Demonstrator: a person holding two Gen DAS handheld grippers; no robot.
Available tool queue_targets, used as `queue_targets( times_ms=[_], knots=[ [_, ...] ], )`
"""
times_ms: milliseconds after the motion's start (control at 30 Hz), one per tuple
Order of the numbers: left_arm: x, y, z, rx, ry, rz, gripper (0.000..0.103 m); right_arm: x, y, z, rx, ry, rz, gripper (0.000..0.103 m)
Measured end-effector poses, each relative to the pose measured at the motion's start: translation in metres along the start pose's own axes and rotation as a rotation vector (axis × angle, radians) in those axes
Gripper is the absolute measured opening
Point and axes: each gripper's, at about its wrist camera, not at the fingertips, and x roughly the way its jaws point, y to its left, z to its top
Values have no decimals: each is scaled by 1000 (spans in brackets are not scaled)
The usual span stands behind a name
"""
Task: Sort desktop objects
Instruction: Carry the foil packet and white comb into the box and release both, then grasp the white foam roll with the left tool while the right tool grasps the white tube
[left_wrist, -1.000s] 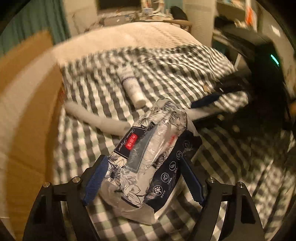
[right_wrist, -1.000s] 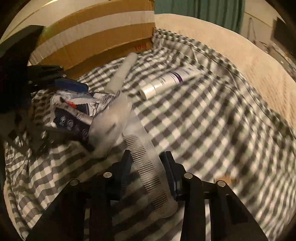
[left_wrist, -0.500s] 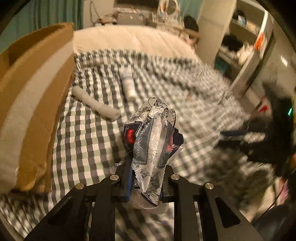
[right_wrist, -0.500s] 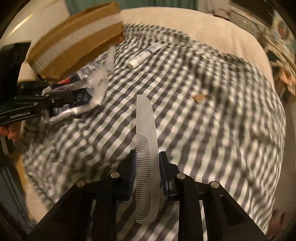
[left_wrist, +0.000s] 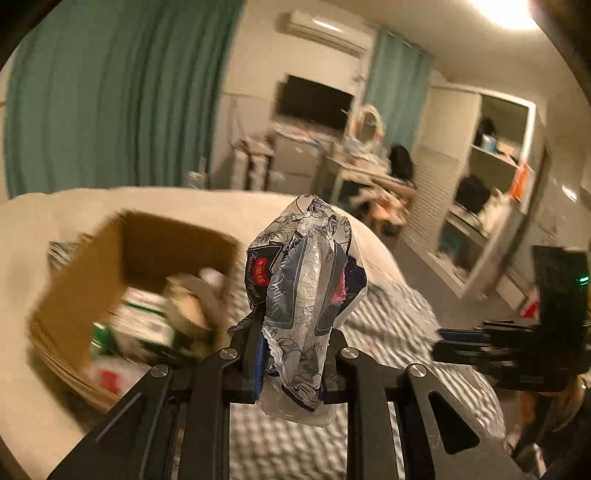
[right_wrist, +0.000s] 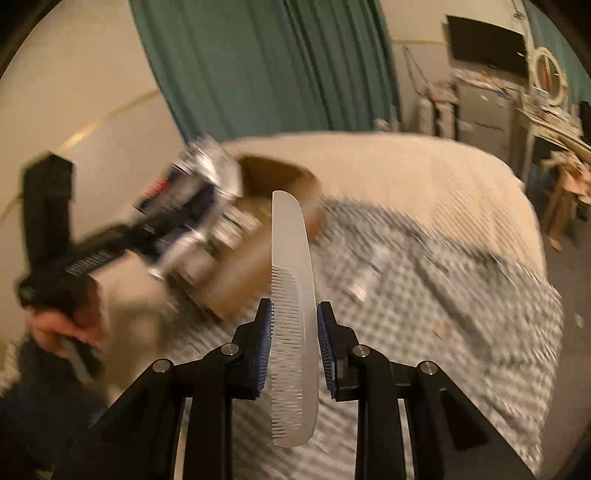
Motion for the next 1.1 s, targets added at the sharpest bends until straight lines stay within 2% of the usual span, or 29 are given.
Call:
queue_targets(
  times_ms=[133,167,200,267,367,467,500,533,567,633,667,700,767,800,833,933,1100],
  knots=[
    [4,63,4,-57,-36,160,20,36,40,46,1,-40,96,21],
    [7,74,2,-78,-29,185,20,50,48,56,4,-52,111,17],
    [14,88,0,-101,-16,211,20,63,53,63,11,-54,128,7],
    [26,106,-1,-119,-1,236,20,99,60,77,51,-45,154,6],
    [42,127,2,-100,7,271,20,153,67,87,66,20,149,6],
    [56,140,-7,-118,43,275,23,178,74,85,53,12,132,6],
    [60,143,-11,-123,56,271,31,179,75,83,57,-3,138,6],
    [63,144,-13,-128,67,284,43,179,72,81,64,-17,136,8],
    [64,143,-15,-131,71,303,50,179,69,78,72,-24,129,10],
    [60,135,-15,-137,50,301,71,170,64,73,85,-45,102,21],
    [56,131,-14,-136,34,307,77,165,60,70,86,-53,94,22],
    [52,129,-14,-133,24,312,88,157,58,67,86,-54,88,23],
    [42,117,-12,-113,-6,331,98,137,50,57,72,-59,35,26],
    [36,110,-13,-102,-20,344,103,126,47,51,58,-65,-3,33],
    [33,103,-13,-91,-28,352,103,114,44,45,49,-73,-28,40],
    [25,75,-13,-65,-22,357,103,65,32,20,52,-102,-108,51],
    [6,18,-29,-95,-24,315,103,-18,6,-26,101,-185,-258,72]
  ],
)
